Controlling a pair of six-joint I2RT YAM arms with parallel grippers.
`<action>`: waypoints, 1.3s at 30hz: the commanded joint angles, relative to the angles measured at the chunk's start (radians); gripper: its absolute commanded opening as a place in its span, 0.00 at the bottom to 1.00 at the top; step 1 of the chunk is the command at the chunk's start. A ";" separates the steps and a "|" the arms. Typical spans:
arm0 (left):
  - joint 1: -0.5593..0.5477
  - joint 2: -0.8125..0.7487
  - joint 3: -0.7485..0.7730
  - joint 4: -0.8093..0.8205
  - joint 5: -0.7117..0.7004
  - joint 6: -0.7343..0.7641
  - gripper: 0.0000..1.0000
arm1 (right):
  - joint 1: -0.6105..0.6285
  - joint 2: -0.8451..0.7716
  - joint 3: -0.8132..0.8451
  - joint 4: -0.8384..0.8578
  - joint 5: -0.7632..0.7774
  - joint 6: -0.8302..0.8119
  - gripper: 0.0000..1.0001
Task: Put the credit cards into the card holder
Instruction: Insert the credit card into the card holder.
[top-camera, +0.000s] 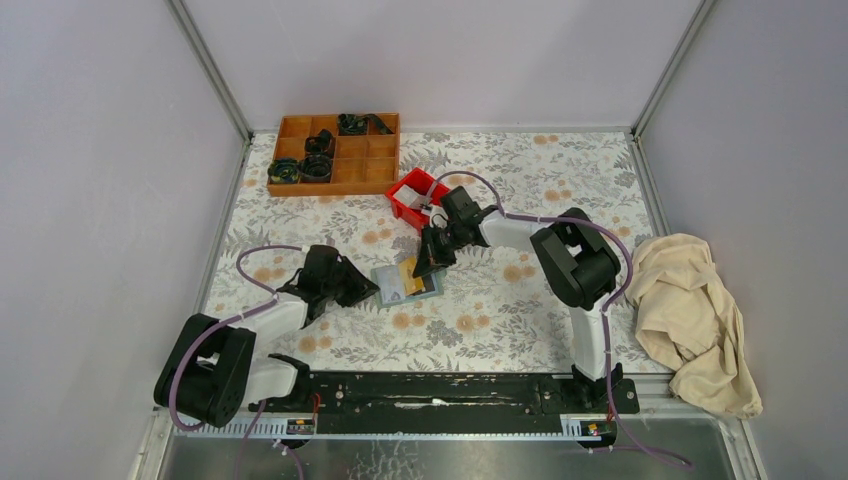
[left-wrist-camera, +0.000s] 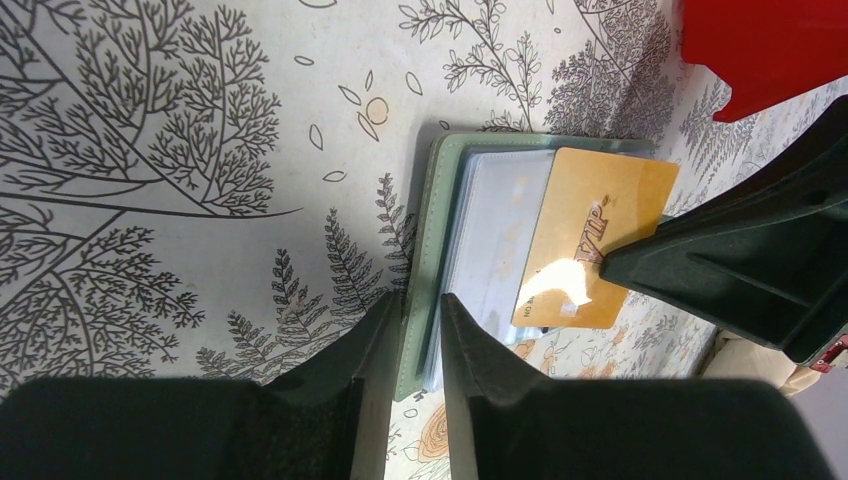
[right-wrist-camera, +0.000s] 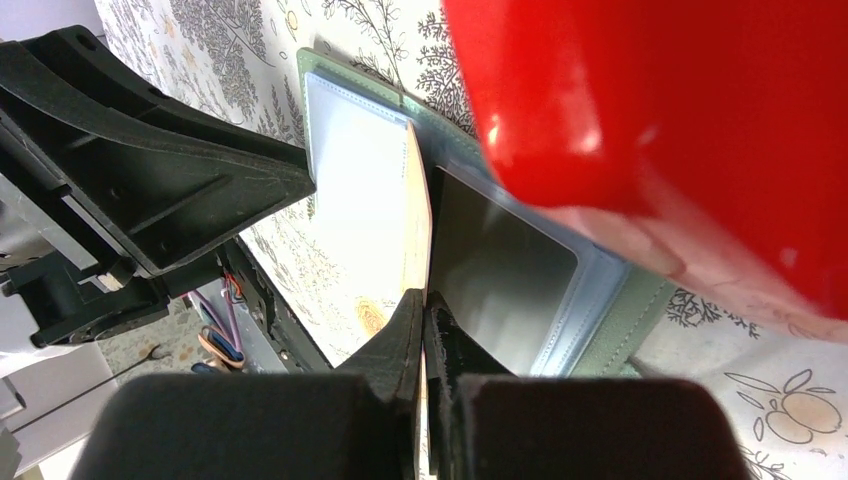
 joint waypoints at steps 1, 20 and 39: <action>0.004 0.000 -0.021 -0.042 -0.001 0.027 0.29 | 0.009 -0.047 -0.028 0.004 0.044 0.005 0.00; 0.004 0.033 -0.018 -0.022 0.009 0.031 0.27 | 0.010 -0.049 -0.094 0.045 0.063 0.048 0.00; 0.005 0.068 0.000 -0.026 0.024 0.055 0.25 | 0.016 0.006 -0.092 0.086 0.031 0.094 0.00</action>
